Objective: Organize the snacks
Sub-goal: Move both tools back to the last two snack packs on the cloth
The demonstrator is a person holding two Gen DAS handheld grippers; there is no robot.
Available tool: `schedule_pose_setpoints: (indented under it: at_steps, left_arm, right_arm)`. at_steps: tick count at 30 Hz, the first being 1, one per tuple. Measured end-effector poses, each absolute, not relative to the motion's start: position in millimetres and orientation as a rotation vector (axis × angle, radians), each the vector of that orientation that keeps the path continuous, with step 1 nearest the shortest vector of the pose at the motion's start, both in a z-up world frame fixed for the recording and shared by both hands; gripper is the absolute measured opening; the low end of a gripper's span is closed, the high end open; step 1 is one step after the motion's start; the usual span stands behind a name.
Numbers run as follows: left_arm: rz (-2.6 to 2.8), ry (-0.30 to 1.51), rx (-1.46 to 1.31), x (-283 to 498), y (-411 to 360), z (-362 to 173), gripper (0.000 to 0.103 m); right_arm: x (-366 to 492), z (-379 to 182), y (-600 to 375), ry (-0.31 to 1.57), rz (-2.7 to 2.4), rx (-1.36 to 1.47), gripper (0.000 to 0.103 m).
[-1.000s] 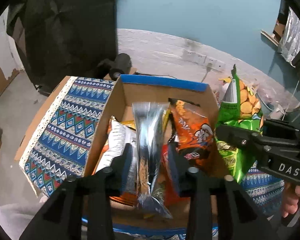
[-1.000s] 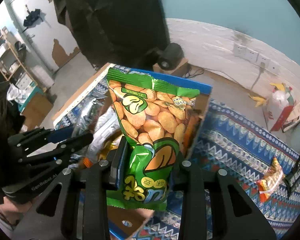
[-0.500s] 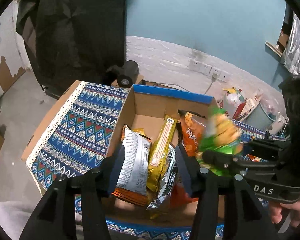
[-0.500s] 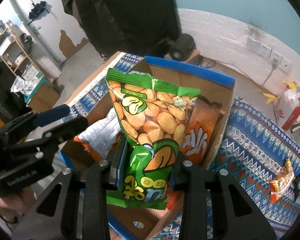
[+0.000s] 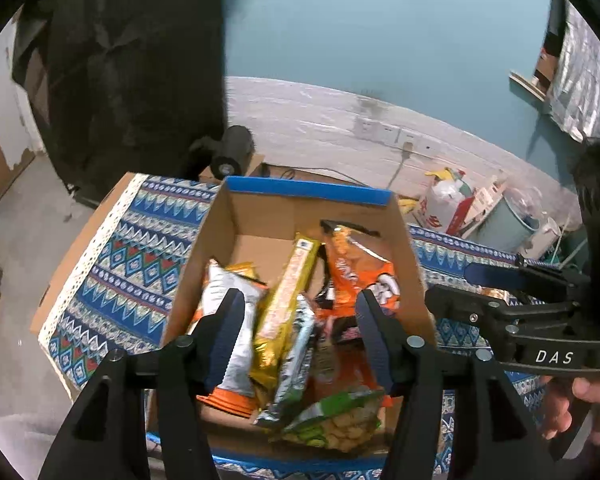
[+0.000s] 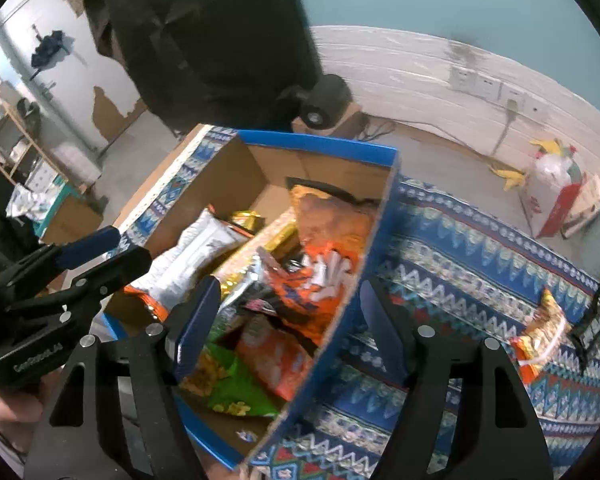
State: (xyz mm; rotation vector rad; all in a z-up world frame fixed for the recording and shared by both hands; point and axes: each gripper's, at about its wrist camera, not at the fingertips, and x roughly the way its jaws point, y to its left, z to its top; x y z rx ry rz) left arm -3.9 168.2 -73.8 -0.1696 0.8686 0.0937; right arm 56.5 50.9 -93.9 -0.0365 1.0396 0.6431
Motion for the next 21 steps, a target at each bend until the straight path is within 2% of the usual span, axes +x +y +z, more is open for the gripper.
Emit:
schedule_pose_setpoints:
  at_steps: [4,9,21]
  left_arm:
    - [0.063,0.870,-0.144,0.1,150.0,-71.8,0.060]
    - [0.024,0.864,-0.105,4.5,125.1,-70.9,0.071]
    - [-0.057,0.891,0.011,18.8,61.3,-74.4,0.077]
  right_arm:
    - [53.8,-89.8,33.5,1.020,0.602,-0.058,0.074]
    - [52.3,-88.1,7.3,1.014,0.567,-0.033,0.075]
    - [50.7,-89.7,-64.8,1.025,0.436,0.022,0.075]
